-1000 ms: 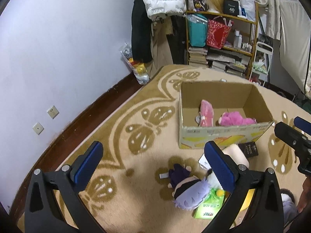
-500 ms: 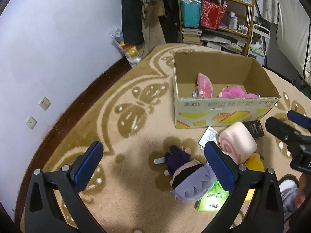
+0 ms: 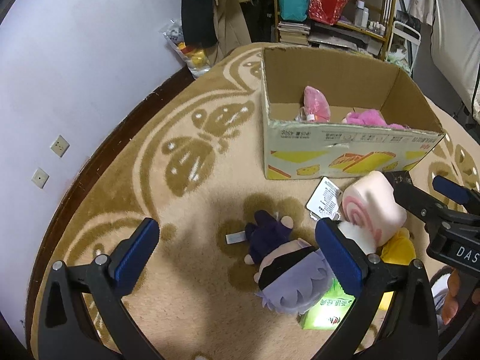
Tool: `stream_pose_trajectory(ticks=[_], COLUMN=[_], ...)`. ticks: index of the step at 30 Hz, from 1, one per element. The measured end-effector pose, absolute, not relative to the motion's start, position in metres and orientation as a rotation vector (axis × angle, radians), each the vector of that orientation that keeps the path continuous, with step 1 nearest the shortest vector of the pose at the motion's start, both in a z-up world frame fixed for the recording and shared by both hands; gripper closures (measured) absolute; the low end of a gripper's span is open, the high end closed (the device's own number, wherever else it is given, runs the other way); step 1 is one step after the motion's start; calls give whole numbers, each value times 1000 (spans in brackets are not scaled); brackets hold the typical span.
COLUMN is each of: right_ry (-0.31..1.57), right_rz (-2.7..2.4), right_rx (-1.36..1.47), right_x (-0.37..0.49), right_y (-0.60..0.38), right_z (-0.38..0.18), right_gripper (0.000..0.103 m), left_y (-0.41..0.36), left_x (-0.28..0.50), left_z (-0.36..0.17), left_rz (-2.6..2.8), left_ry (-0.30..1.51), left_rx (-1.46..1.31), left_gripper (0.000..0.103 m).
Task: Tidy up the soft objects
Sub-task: 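Grasp the purple-haired plush doll with the left gripper while the right grasps the roll-cake plush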
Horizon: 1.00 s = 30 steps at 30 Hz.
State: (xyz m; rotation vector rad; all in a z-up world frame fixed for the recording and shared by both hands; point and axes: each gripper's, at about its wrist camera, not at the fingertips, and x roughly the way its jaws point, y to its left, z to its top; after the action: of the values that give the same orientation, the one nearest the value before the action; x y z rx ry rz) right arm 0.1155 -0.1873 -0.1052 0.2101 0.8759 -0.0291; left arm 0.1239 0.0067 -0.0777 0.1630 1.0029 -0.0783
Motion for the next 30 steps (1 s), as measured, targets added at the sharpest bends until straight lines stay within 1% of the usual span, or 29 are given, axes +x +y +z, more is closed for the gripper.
stream_pose_trajectory(ticks=[8, 22, 30], right_ry=[899, 939, 947], right_rz=[-38, -19, -20], right_rx=[240, 242, 231], right_x=[124, 137, 138], right_y=[-190, -186, -187], right_z=[-115, -131, -134], right_gripper=[0, 0, 0], left_y=[-7, -14, -15], left_x=[125, 133, 133], left_z=[-90, -121, -125], left_rz=[-98, -103, -92], left_ry=[1022, 1123, 1129], left_rx=[219, 242, 255], left_gripper=[0, 0, 0])
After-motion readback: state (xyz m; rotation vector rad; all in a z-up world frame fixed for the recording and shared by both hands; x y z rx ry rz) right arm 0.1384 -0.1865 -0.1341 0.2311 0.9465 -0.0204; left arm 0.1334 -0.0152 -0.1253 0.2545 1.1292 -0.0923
